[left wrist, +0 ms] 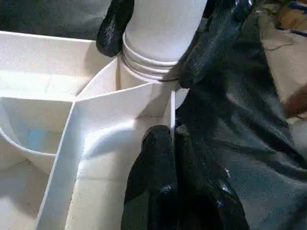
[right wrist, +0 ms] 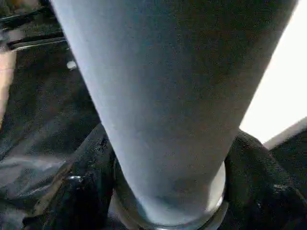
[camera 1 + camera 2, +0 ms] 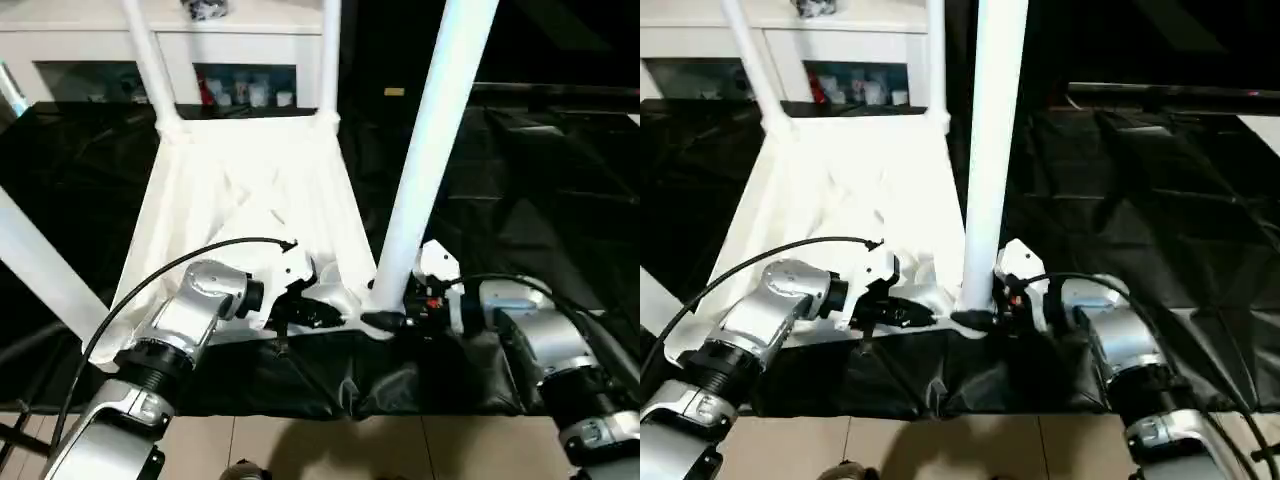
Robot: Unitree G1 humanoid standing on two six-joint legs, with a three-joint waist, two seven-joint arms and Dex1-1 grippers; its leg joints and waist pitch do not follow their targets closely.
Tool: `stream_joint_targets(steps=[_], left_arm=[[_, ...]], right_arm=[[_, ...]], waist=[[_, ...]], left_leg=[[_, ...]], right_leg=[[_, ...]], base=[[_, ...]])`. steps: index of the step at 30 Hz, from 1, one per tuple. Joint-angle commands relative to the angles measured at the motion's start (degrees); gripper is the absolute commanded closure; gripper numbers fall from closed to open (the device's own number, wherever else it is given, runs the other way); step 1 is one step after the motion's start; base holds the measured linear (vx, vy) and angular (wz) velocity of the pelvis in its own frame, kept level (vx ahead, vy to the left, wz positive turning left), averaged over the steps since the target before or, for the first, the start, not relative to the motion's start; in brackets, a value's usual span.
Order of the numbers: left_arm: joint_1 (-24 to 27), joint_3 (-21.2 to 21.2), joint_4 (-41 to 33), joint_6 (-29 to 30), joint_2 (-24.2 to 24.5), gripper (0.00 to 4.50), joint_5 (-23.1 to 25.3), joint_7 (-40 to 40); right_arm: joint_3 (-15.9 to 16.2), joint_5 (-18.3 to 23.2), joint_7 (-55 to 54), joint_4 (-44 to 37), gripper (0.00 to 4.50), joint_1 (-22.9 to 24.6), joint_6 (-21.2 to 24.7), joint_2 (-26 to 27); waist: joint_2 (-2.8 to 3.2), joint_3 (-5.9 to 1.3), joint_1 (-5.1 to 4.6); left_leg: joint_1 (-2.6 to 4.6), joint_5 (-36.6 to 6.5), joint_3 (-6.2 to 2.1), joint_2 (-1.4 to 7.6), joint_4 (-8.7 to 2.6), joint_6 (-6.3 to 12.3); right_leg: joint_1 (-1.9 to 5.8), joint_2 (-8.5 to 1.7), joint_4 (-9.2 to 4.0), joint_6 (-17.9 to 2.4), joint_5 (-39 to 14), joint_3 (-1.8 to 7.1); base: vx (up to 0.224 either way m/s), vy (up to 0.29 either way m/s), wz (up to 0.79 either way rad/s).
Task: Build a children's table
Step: Rotate leg to tighten
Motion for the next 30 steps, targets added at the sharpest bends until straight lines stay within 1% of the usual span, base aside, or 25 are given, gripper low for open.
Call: stream_joint_targets(steps=[1,2,3,4,5,6,8,9,10,11,12,14,16,17,18,20,22,23,24,25,26,27,28,29,30], left_arm=[[-4.3,1.4,1.7,0.9,-6.2,4.50,-0.1,10.0],[-5.0,1.7,2.6,1.3,-7.5,4.50,0.3,12.2],[-5.7,1.8,3.4,1.5,-8.6,4.50,0.6,14.2],[-6.0,1.8,3.7,1.6,-9.0,4.50,0.7,15.0],[-6.6,2.0,4.5,2.0,-10.1,4.50,0.9,16.8],[-7.3,1.9,5.2,2.2,-11.1,4.50,1.4,18.9],[-8.3,1.6,6.5,2.4,-13.2,4.50,2.2,22.1],[-8.3,1.6,6.5,2.4,-13.2,4.50,2.2,22.1],[-8.4,1.7,6.7,2.5,-13.8,4.50,2.4,22.6],[-8.4,1.7,6.7,2.4,-13.9,4.50,2.6,22.4],[-8.4,1.6,6.7,2.4,-13.9,4.50,2.7,22.3],[-8.1,1.3,6.6,2.0,-13.9,4.50,2.6,21.4],[-7.2,1.0,5.5,1.4,-12.8,4.50,1.8,18.8],[-7.0,1.0,5.3,1.4,-12.6,4.50,1.6,18.4],[-6.8,1.0,5.0,1.3,-12.3,4.50,1.4,17.8],[-6.5,1.1,4.8,1.2,-11.9,4.50,1.1,17.1],[-5.0,0.3,2.8,0.1,-9.9,4.50,-0.2,11.9],[-4.4,0.0,2.0,-0.5,-9.1,4.50,-0.7,9.5],[-3.9,-0.2,1.4,-0.5,-8.0,4.50,-0.8,7.5],[-3.7,-0.3,1.2,-0.5,-7.5,4.50,-0.9,6.7],[-3.3,-0.3,0.7,0.0,-6.1,4.50,-1.1,4.5],[-3.1,-0.3,0.4,0.0,-5.3,4.50,-1.2,3.4],[-3.0,-0.3,0.2,-0.2,-4.8,4.50,-1.3,2.5],[-2.8,-0.4,-0.3,-0.1,-4.0,4.50,-1.7,0.9],[-2.7,-0.4,-0.7,0.2,-3.5,4.50,-2.0,-0.1]], right_arm=[[1.0,-2.6,-13.1,5.7,1.78,-1.7,0.6,7.1],[0.1,-2.9,-16.9,7.4,1.78,-2.4,1.1,8.6],[-0.3,-3.2,-19.7,8.6,1.78,-2.9,1.3,9.9],[-0.5,-3.3,-20.8,9.1,1.78,-3.1,1.3,10.3],[-0.8,-3.7,-23.8,10.4,1.78,-3.6,1.4,11.5],[-1.2,-4.0,-27.0,11.8,1.78,-4.3,1.8,12.9],[-2.2,-4.1,-31.7,13.9,1.78,-5.8,1.7,16.0],[-2.2,-4.1,-31.7,13.9,1.78,-5.8,1.7,16.0],[-3.0,-3.9,-32.0,14.3,1.78,-6.5,0.1,17.2],[-3.2,-3.8,-31.7,14.3,1.45,-6.6,-0.5,17.5],[-3.3,-3.7,-31.4,14.3,1.45,-6.7,-0.9,17.7],[-3.7,-3.0,-30.0,14.2,1.11,-7.1,-1.5,18.0],[-3.8,-1.8,-27.2,12.9,1.02,-7.0,-0.9,16.7],[-3.8,-1.8,-26.7,12.7,0.92,-6.9,-1.0,16.3],[-3.9,-1.8,-26.1,12.5,0.75,-6.9,-1.2,15.8],[-4.0,-1.9,-25.3,12.3,0.70,-6.9,-1.4,15.0],[-2.0,-2.0,-18.3,10.0,0.56,-5.5,-3.1,11.5],[-1.2,-2.1,-15.1,9.0,0.56,-4.8,-3.7,10.0],[-0.3,-2.0,-11.3,7.5,0.56,-3.9,-4.0,8.0],[0.0,-1.9,-9.9,6.9,0.56,-3.5,-4.1,7.2],[1.0,-1.9,-6.0,5.1,0.56,-2.4,-4.9,4.8],[1.3,-1.9,-4.1,4.3,0.56,-1.9,-4.9,3.6],[1.5,-1.8,-2.7,3.8,0.56,-1.7,-4.7,2.9],[1.7,-1.4,-0.3,2.8,0.56,-1.2,-4.3,1.9],[1.8,-1.0,0.9,2.2,0.56,-1.0,-3.9,1.5]], waist=[[-0.22,-3.41,-0.67],[-0.33,-3.42,-0.99],[-0.37,-3.34,-1.23],[-0.27,-3.31,-1.36],[-0.35,-3.35,-1.69],[-0.11,-3.40,-2.05],[-0.10,-3.45,-2.39],[-0.16,-3.48,-2.38],[-0.04,-3.51,-2.32],[-0.10,-3.53,-2.42],[-0.12,-3.62,-2.40],[-0.09,-3.67,-2.39],[-0.11,-3.75,-2.36],[-0.30,-3.75,-2.38],[-0.20,-3.77,-2.36],[-0.12,-3.81,-2.41],[-0.13,-3.90,-2.33],[-0.14,-3.94,-2.21],[-0.16,-3.89,-2.07],[-0.09,-4.09,-1.96],[-0.18,-4.09,-1.70],[-0.16,-4.14,-1.45],[-0.12,-4.02,-1.19],[-0.01,-4.00,-1.06],[-0.14,-3.91,-0.86]], left_leg=[[1.31,-19.3,-0.77,0.90,-4.35,-0.78],[1.38,-20.4,-1.10,0.74,-4.41,-1.58],[1.20,-20.7,-1.16,0.63,-4.45,-1.64],[1.33,-21.2,-1.22,0.69,-4.51,-1.69],[1.52,-22.0,-1.24,0.64,-4.38,-1.46],[1.30,-21.8,-1.35,0.63,-4.43,-1.31],[1.37,-22.2,-1.20,0.51,-4.37,-0.85],[1.38,-22.3,-1.21,0.51,-4.35,-0.78],[1.28,-22.2,-1.23,0.56,-4.40,-0.41],[1.18,-22.2,-1.16,0.58,-4.39,-0.25],[1.07,-21.7,-1.17,0.61,-4.43,-0.08],[0.89,-20.5,-1.08,0.73,-4.48,0.42],[0.85,-20.0,-0.97,0.71,-4.39,0.82],[0.76,-19.6,-0.98,0.73,-4.40,0.94],[0.66,-19.1,-0.99,0.76,-4.42,1.11],[0.75,-18.4,-0.86,0.80,-4.30,1.42],[0.67,-17.6,-0.82,0.85,-4.20,1.89],[0.66,-17.2,-0.87,0.95,-4.20,2.09],[0.66,-16.9,-0.73,0.98,-4.08,2.67],[0.65,-15.8,-0.71,1.06,-3.98,3.10],[0.68,-14.6,-0.66,1.14,-3.91,3.51],[0.80,-14.2,-0.55,1.13,-3.80,3.79],[0.73,-13.6,-0.46,1.19,-3.81,4.31],[0.82,-13.7,-0.38,1.21,-3.80,4.32],[0.88,-14.5,-0.34,1.27,-3.85,4.15]], right_leg=[[1.93,-2.32,-4.77,-10.1,-23.6,1.37],[2.12,-2.52,-5.11,-8.7,-27.4,1.09],[2.14,-2.46,-5.28,-8.0,-29.0,0.99],[1.99,-2.50,-5.58,-7.3,-30.2,0.98],[1.79,-2.46,-5.87,-6.7,-31.0,0.94],[1.86,-2.40,-5.81,-6.7,-30.2,0.97],[1.54,-2.18,-6.01,-6.9,-29.2,0.98],[1.60,-2.20,-5.99,-7.0,-29.0,0.96],[1.74,-2.21,-5.93,-7.3,-28.1,0.96],[1.71,-2.19,-5.91,-7.4,-27.5,1.01],[1.89,-2.18,-5.75,-7.7,-26.2,1.02],[2.05,-2.07,-5.30,-9.0,-22.6,1.15],[2.24,-2.09,-5.11,-9.8,-20.9,1.20],[2.32,-2.13,-5.05,-9.9,-20.4,1.21],[2.47,-2.15,-4.88,-10.3,-19.5,1.20],[2.46,-2.17,-4.73,-11.1,-18.0,1.27],[2.70,-2.17,-4.56,-11.7,-16.3,1.27],[2.80,-2.21,-4.46,-11.9,-15.6,1.22],[2.72,-2.23,-4.42,-12.3,-14.6,1.33],[2.89,-2.11,-4.06,-13.0,-12.4,1.34],[2.96,-2.04,-3.77,-13.6,-10.3,1.33],[2.95,-1.95,-3.67,-13.9,-9.4,1.31],[2.96,-1.90,-3.52,-14.5,-8.3,1.31],[2.84,-1.90,-3.55,-14.7,-8.6,1.29],[2.82,-1.92,-3.64,-14.7,-10.0,1.26]], base=[[0.000,0.000,0.00],[-0.052,0.003,-0.06],[-0.052,0.003,-0.06],[0.000,0.000,0.00],[0.000,0.000,0.00],[0.000,0.000,0.00],[0.000,0.000,0.00],[0.000,0.000,0.00],[0.000,0.000,0.00],[0.000,0.000,0.00],[0.000,0.000,0.00],[0.000,0.000,0.00],[0.000,0.000,0.00],[0.000,0.000,0.00],[0.000,0.000,0.00],[0.000,0.000,0.00],[0.000,0.000,0.00],[0.000,0.000,0.00],[0.000,0.000,0.00],[0.000,0.000,0.00],[0.000,0.000,0.00],[0.000,0.000,0.00],[0.000,0.000,0.00],[0.000,0.000,0.00],[0.000,0.000,0.00]])
